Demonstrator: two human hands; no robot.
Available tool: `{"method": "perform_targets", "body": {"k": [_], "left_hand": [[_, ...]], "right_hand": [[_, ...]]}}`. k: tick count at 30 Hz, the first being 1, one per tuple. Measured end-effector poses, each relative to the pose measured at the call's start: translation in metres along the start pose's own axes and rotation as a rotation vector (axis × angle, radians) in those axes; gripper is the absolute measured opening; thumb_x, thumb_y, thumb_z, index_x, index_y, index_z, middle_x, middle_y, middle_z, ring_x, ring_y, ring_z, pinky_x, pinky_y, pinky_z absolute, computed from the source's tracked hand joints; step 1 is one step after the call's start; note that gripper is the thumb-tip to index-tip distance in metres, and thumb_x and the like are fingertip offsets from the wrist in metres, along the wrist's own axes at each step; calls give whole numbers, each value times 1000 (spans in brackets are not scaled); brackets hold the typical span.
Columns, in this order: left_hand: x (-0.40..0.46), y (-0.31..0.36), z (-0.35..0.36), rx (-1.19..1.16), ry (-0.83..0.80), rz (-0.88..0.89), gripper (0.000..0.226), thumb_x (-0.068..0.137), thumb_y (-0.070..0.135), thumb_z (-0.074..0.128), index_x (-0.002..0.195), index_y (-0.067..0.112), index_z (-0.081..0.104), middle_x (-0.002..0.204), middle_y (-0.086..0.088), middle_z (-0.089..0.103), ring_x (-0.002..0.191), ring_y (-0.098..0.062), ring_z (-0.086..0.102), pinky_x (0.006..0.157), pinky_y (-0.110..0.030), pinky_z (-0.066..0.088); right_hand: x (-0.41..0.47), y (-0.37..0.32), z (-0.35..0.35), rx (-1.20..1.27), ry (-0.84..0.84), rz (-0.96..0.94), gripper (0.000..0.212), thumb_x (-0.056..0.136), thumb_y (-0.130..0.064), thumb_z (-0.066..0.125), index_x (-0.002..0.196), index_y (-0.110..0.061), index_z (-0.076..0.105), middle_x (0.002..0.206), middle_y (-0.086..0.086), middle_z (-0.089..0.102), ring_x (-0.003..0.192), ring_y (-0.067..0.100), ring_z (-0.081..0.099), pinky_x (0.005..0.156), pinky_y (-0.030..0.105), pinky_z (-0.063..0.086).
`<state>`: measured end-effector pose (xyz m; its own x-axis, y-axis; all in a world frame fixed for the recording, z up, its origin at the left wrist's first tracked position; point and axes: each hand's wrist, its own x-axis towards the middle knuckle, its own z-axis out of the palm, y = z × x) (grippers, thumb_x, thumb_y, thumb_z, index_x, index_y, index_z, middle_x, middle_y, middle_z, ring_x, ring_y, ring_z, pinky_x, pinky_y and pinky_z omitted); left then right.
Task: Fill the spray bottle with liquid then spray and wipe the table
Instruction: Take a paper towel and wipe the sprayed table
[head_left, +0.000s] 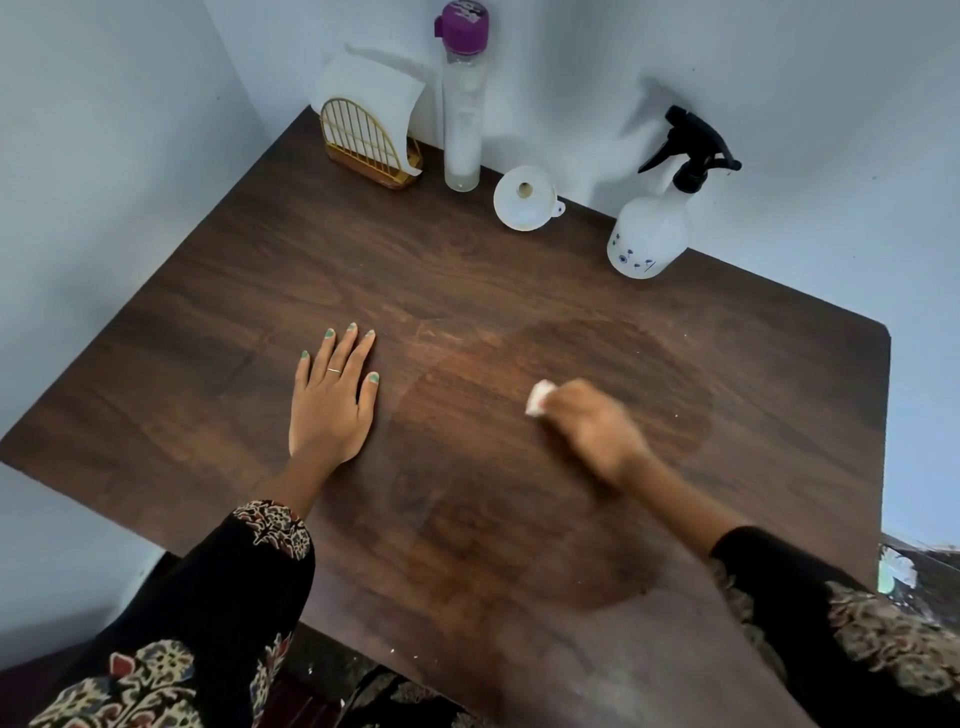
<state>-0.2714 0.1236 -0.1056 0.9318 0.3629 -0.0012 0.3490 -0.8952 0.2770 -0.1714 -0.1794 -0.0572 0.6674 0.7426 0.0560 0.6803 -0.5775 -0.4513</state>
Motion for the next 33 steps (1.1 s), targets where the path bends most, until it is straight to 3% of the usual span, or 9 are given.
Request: {"method": "perform_targets", "body": {"k": [3, 8, 11, 15, 18, 21, 27, 31, 33], "left_hand": [[0, 0, 0, 3, 0, 3, 55, 95, 40, 19, 148, 26, 25, 157, 3, 21, 146, -19, 12, 117, -43, 10], [1, -1, 0, 6, 0, 0, 55, 95, 40, 20, 148, 25, 25, 156, 2, 22, 146, -20, 13, 117, -44, 11], [0, 0, 0, 14, 0, 5, 54, 96, 38, 21, 148, 25, 24, 156, 2, 22, 146, -20, 13, 117, -44, 10], [0, 0, 0, 4, -1, 9, 55, 95, 38, 21, 148, 24, 25, 156, 0, 22, 146, -22, 14, 116, -46, 11], [0, 1, -1, 23, -15, 11, 55, 95, 37, 21, 149, 23, 23, 157, 0, 21, 146, -23, 13, 116, -46, 10], [-2, 3, -1, 37, -21, 8, 56, 95, 37, 21, 149, 21, 22, 157, -2, 20, 146, -24, 13, 116, -47, 11], [-10, 10, 2, 42, -3, -14, 55, 97, 35, 30, 148, 16, 24, 156, -7, 23, 145, -28, 17, 115, -49, 14], [-12, 12, 3, 43, -1, -36, 54, 99, 32, 36, 149, 17, 22, 157, -6, 20, 146, -26, 14, 116, -47, 11], [-12, 13, 3, 46, -3, -36, 54, 99, 32, 35, 149, 17, 22, 157, -6, 20, 146, -26, 14, 116, -47, 11]], "right_hand": [[-2, 76, -46, -205, 218, 437, 22, 87, -27, 49, 73, -30, 67, 84, 0, 65, 87, 16, 58, 76, 28, 40], [23, 87, -25, -180, 293, 876, 25, 83, -10, 48, 98, -10, 68, 110, 18, 60, 106, 35, 52, 90, 39, 41], [32, -4, 24, 36, 351, 643, 20, 88, -16, 47, 90, -10, 66, 96, 13, 61, 94, 27, 56, 86, 36, 43], [0, -143, 84, 257, 152, 162, 13, 82, -4, 52, 76, -1, 63, 77, 14, 53, 70, 23, 45, 62, 34, 35], [-22, -140, 101, 211, -23, -165, 14, 81, -8, 53, 71, -2, 61, 74, 12, 48, 60, 28, 47, 56, 35, 35], [-13, -91, 69, 175, -127, -116, 25, 89, -18, 46, 84, -3, 66, 81, 19, 60, 70, 34, 60, 66, 34, 36], [-15, 38, -10, -131, 103, 362, 32, 96, -11, 42, 121, -5, 61, 129, 12, 58, 122, 25, 50, 100, 26, 34], [-21, 6, 13, -281, 137, 413, 30, 99, -39, 36, 108, -22, 60, 119, 4, 61, 112, 20, 54, 102, 35, 38], [-29, -35, 39, -196, 145, 361, 40, 98, -49, 33, 121, -28, 57, 130, 1, 58, 120, 14, 50, 106, 31, 35]]}}
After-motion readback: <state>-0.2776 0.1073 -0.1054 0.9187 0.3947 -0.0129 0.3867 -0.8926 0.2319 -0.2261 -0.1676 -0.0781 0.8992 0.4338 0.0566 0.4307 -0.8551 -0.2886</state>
